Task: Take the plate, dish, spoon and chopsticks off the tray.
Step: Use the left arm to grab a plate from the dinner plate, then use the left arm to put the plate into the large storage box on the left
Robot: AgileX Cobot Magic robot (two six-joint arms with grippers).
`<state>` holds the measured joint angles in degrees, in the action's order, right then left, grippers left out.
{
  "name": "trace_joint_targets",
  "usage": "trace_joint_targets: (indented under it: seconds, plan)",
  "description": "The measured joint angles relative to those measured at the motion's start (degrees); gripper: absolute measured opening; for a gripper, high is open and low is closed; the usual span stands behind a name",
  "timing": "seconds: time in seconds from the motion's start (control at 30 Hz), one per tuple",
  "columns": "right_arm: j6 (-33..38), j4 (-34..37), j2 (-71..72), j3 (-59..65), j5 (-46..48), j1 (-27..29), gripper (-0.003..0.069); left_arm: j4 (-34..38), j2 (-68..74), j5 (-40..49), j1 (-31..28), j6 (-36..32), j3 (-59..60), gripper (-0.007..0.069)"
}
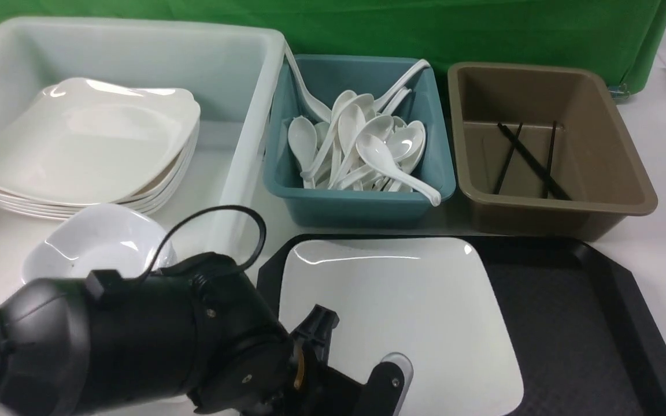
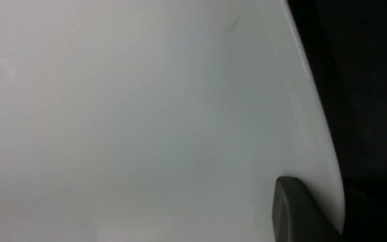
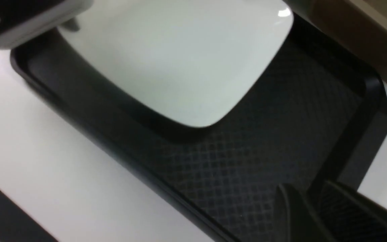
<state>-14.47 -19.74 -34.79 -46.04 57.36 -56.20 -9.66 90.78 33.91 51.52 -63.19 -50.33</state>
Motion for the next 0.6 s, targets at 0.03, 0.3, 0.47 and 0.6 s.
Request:
trace_joint_targets:
  seconds: [0.03,0.3,0.47,0.6]
  plan:
    - [0.0,0.0,0.0,0.0,0.0,0.0,0.0161,0.13,-2.33,1.14,2.21,1.28,0.06,0.0073]
    - [-1.24,0.06,0.0,-0.29,-3.13,0.0,0.0158,1.52,-13.97,6.66,10.35,6.53,-2.94,0.0025]
    - [-5.38,-3.15,0.0,-2.6,-3.64,0.0,0.0059,3.78,-20.47,8.56,10.83,7.7,-5.82,0.0027]
    - [-6.89,-5.14,0.0,-4.33,-3.49,0.0,0.0021,4.35,-23.61,9.38,10.83,7.83,-6.46,0.0034]
